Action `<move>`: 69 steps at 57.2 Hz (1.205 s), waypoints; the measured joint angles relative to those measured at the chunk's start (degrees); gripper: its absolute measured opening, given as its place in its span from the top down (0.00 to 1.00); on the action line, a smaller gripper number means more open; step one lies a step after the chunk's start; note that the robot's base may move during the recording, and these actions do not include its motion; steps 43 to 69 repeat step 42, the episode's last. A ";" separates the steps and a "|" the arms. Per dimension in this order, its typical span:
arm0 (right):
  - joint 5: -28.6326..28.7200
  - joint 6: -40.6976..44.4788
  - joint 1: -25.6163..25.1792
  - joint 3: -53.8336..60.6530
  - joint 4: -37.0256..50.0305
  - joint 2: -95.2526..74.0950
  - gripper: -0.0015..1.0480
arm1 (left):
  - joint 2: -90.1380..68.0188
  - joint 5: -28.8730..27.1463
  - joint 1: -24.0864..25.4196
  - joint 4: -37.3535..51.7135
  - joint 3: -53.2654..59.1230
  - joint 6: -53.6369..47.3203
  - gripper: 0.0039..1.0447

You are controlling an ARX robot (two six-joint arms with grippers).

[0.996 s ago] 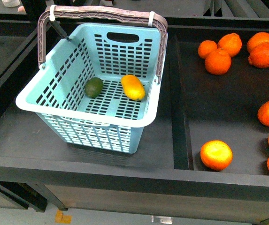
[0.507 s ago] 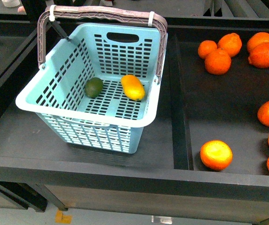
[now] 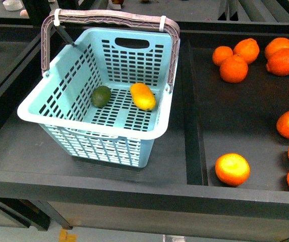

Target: Pick mango and avocado into basket

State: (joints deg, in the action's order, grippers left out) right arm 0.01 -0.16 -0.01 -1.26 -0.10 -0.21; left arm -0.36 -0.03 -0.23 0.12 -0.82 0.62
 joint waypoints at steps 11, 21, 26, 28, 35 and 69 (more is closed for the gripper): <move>0.00 0.00 0.02 0.00 0.00 0.00 0.08 | 0.00 0.00 0.00 0.00 0.00 0.00 0.25; 0.00 0.00 0.02 0.00 0.00 0.00 0.08 | 0.00 0.00 0.00 0.00 0.00 -0.07 0.08; 0.00 0.00 0.02 0.00 0.00 0.00 0.08 | 0.00 0.00 0.00 -0.02 0.00 -0.09 0.08; 0.00 0.02 0.02 0.00 0.00 0.00 0.08 | 0.00 0.00 0.00 0.00 0.00 -0.07 0.08; 0.00 0.00 0.02 0.00 0.00 0.00 0.08 | 0.00 0.00 0.00 -0.02 0.00 -0.07 0.08; 0.00 0.00 0.02 0.00 0.00 0.00 0.08 | 0.00 0.00 0.00 -0.02 0.00 -0.07 0.08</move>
